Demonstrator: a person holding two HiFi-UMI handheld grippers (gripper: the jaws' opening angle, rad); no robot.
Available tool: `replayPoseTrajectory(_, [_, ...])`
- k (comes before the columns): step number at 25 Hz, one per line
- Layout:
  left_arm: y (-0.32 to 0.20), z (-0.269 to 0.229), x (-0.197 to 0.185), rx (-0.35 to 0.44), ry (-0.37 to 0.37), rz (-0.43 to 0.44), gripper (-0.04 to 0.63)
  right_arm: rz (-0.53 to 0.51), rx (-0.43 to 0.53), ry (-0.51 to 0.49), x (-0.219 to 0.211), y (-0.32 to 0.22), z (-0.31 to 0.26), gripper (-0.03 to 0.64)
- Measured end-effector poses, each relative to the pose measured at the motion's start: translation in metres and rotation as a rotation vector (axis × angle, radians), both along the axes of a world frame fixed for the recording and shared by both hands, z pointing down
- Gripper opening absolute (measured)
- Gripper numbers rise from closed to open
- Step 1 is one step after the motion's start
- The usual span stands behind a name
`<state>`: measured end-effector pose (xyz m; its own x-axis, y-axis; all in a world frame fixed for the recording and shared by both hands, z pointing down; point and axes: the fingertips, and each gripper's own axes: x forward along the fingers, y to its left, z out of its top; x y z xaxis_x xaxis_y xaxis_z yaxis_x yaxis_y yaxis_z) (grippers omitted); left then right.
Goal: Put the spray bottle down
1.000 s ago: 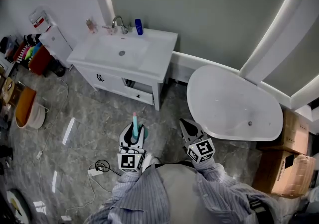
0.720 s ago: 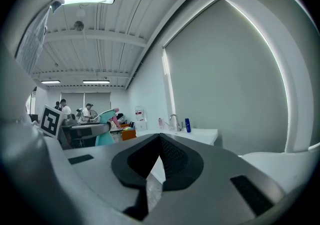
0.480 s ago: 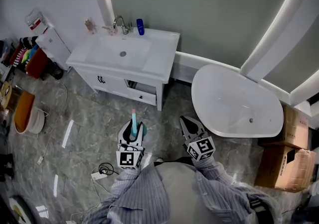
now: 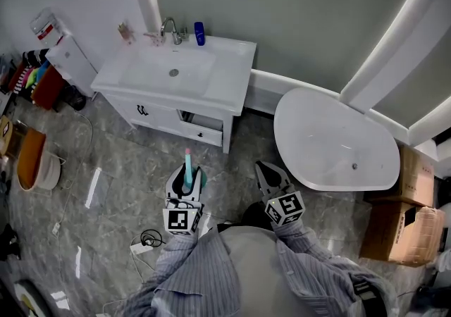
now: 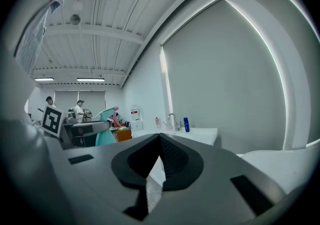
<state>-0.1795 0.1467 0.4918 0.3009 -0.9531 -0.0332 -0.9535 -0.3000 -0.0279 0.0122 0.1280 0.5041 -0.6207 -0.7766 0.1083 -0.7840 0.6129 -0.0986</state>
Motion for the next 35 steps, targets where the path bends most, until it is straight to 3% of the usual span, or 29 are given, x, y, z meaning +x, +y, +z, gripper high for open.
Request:
replayPoseTrajectory(8, [-0.030,0.006,-0.008,-0.022,0.014,-0.020,0.145,-0.006,-0.009,0.005,-0.004,-0.034,0.003,0.015])
replayPoseTrajectory(15, [-0.077,0.008,-0.017,-0.021,-0.002,-0.078,0.146,-0.056,-0.014,-0.007,-0.014,-0.095,0.008,0.015])
replayPoseTrajectory(28, [-0.233,0.004,-0.007,-0.053,-0.021,-0.189,0.144,-0.188,-0.023,-0.014,-0.019,-0.276,0.012,0.015])
replayPoseTrajectory(35, [-0.312,0.000,0.010,-0.046,-0.029,-0.193,0.144,-0.215,-0.019,-0.023,-0.010,-0.352,0.008,0.015])
